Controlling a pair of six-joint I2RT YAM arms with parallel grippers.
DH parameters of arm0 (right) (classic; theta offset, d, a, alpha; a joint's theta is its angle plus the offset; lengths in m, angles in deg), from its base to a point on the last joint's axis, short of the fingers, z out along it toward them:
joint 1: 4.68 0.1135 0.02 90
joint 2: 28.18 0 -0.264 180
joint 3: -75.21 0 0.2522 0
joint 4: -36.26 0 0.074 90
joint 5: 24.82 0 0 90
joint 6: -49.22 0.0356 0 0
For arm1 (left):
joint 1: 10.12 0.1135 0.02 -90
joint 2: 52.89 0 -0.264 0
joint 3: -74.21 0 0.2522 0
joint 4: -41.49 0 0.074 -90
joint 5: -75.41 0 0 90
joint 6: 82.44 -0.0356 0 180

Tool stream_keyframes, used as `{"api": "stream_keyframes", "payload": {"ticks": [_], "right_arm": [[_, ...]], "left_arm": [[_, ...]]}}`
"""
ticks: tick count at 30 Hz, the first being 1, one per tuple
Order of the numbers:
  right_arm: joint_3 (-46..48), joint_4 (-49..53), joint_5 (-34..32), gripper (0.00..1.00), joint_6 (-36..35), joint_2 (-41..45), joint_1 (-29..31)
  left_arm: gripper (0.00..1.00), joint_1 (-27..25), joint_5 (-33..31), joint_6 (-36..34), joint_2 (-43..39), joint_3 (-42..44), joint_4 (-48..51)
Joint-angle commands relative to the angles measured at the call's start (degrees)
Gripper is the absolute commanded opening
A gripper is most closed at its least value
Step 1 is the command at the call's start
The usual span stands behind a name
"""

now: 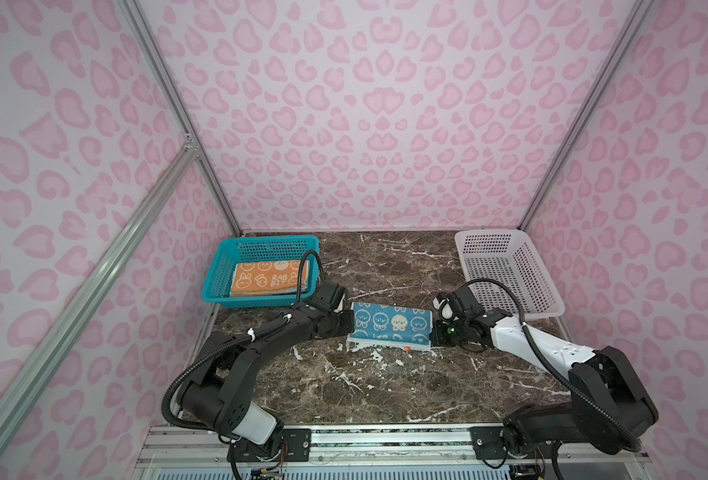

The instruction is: Fold and stack the towels

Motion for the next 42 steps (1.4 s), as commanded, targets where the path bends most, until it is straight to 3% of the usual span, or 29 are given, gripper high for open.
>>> {"api": "stream_keyframes", "payload": {"ticks": [1,22,24,26,29,34,37,42], "right_arm": [[-0.39,1.17,-0.02,0.0,-0.45,0.79,0.13],[4.33,-4.48,-1.16,0.0,1.63,-3.08,2.76],[4.41,-4.57,-1.03,0.01,1.67,-3.18,2.79],[4.22,-4.17,-1.07,0.1,1.75,-2.79,2.78],[3.33,-2.34,-1.27,0.33,1.95,-0.52,2.67],[0.75,-0.84,-0.55,0.71,3.66,4.8,3.24],[0.3,-4.61,3.37,0.81,5.89,5.13,3.59],[4.02,-19.82,13.04,0.86,13.78,3.75,4.03]], "left_arm": [[0.03,0.39,-0.07,-0.25,-1.61,-0.56,1.44],[0.03,0.13,2.65,1.94,1.22,5.09,-4.77],[0.12,0.12,2.56,1.88,1.54,4.94,-4.64],[0.29,0.12,2.63,1.76,1.46,4.67,-4.53],[0.42,0.04,2.54,1.51,-0.78,3.87,-4.04],[0.54,0.03,0.69,1.14,-6.98,0.93,-2.11],[0.59,0.12,5.11,2.94,-7.36,-0.7,-3.74],[0.61,-0.06,14.6,9.14,-3.21,-1.06,-10.03]]}}
